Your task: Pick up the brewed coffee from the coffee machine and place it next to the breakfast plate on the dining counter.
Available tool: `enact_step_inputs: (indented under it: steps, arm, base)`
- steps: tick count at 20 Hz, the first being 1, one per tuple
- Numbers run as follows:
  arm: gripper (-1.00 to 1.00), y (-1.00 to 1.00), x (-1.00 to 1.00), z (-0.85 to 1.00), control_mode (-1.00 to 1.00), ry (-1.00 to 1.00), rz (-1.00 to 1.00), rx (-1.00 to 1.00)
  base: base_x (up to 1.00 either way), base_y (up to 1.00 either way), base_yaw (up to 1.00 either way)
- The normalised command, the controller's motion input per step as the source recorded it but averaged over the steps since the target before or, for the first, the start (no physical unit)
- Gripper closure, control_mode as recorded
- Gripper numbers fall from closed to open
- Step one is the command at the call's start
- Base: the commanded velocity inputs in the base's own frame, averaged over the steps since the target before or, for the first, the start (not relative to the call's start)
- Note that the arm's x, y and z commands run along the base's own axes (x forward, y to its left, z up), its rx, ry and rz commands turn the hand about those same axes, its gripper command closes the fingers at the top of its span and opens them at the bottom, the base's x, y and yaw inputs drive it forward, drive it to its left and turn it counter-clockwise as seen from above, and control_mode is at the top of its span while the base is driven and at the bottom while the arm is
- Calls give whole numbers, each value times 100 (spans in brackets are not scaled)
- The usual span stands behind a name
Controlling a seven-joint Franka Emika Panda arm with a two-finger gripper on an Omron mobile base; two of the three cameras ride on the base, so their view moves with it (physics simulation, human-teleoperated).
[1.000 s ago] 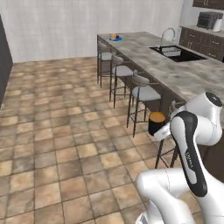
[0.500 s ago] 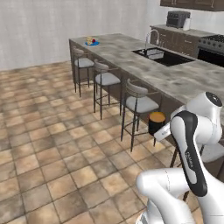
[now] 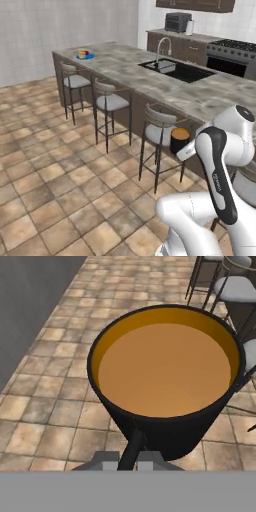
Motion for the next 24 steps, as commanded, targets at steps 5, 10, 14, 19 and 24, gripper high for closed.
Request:
enact_step_inputs:
  steps: [5, 10, 14, 19, 24]
  arm:
    - [100, 0, 0, 0, 100, 0, 0, 0]
    - [100, 0, 0, 0, 100, 0, 0, 0]
    - [100, 0, 0, 0, 100, 0, 0, 0]
    - [100, 0, 0, 0, 100, 0, 0, 0]
    - [100, 0, 0, 0, 100, 0, 0, 0]
  base:
    - [100, 82, -28]
    - [100, 93, -26]
    - [100, 100, -24]
    - [100, 100, -21]
    - [100, 100, -17]
